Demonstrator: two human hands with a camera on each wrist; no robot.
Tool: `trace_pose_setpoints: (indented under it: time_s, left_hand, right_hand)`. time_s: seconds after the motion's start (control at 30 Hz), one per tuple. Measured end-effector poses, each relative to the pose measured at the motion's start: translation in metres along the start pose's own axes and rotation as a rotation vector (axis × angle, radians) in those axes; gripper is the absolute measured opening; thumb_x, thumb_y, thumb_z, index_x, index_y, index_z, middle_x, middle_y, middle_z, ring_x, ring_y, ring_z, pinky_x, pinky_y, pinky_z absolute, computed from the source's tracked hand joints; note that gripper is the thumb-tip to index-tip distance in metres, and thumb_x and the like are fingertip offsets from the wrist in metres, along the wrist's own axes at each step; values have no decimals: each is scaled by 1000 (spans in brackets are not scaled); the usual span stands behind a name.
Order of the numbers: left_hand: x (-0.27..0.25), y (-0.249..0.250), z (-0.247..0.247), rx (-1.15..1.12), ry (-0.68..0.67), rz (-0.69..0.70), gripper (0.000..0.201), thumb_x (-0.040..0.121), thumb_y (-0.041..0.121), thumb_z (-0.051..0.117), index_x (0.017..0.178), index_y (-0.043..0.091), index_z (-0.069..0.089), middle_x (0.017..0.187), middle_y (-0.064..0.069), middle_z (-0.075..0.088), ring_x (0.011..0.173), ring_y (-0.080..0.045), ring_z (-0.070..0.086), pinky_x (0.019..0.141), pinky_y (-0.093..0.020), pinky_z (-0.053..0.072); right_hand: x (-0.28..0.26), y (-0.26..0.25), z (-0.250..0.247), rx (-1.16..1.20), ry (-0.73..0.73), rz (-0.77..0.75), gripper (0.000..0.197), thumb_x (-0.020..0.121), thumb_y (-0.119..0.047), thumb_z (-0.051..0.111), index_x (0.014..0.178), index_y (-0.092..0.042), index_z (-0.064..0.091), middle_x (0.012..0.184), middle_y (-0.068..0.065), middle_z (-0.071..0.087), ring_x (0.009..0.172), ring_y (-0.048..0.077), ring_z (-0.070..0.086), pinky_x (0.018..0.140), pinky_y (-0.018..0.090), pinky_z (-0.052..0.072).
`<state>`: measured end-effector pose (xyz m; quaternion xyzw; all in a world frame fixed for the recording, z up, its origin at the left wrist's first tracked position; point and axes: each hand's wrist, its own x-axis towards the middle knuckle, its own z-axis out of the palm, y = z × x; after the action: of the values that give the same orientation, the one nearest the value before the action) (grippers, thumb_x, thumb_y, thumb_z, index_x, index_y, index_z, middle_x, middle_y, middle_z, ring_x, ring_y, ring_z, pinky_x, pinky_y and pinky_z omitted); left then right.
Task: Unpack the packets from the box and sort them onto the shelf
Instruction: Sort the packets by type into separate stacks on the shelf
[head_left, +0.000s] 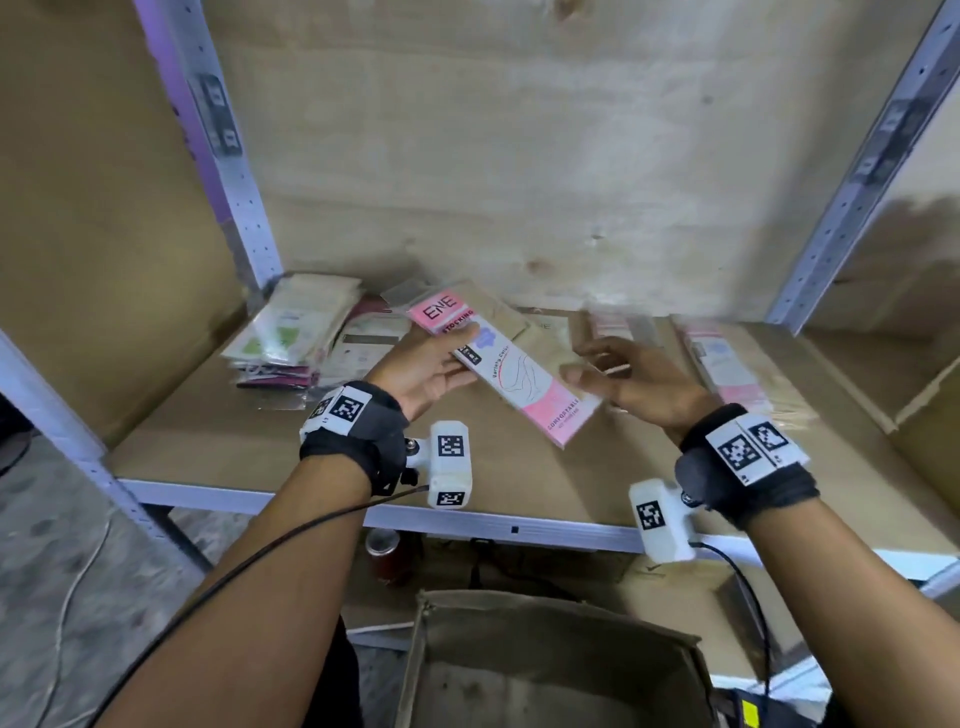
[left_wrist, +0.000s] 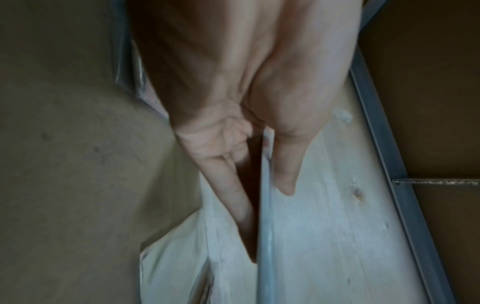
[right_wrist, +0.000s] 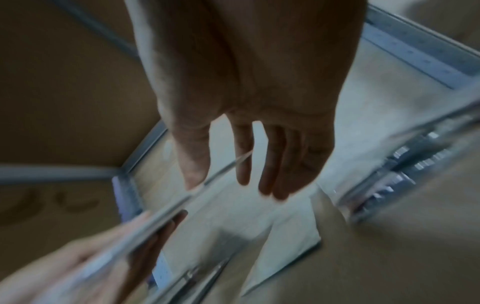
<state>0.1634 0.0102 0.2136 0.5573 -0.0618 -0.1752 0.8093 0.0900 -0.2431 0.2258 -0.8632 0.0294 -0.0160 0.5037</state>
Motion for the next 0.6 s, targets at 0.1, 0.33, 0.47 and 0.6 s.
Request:
trace_pose_setpoints:
  time_s: [0.1,0.33,0.47,0.6]
  left_hand:
    - [2,-8,6,21,-39,-23,22,95,15,63,116,7,60,109,-14,75,97,-22,74,74,-28,60]
    - [17,-15,6,-35,234,74,21,99,31,59,111,15,66,95,-4,76,87,-15,73,66,-26,59]
    - [21,-14,2,-55,324,128,10,93,26,68,98,18,69,90,0,77,83,-12,72,70,-26,58]
    - [22,-13,-6,39,373,148,15,91,29,70,102,18,72,92,0,76,77,-11,71,72,-26,57]
  right_hand:
    - [-5,10,-2,249,-268,109,45,83,-29,76,119,-11,58,97,13,75,82,24,67,56,25,53]
    - [-5,17,-14,309,-361,80,22,88,-18,72,107,-18,60,86,9,76,60,15,65,45,20,47]
    - [-3,25,-20,327,-429,74,31,85,-21,75,114,-13,67,93,13,73,66,19,61,44,21,41]
    - [-1,28,-25,321,-454,41,33,86,-19,75,118,-12,66,94,15,71,66,19,59,43,21,40]
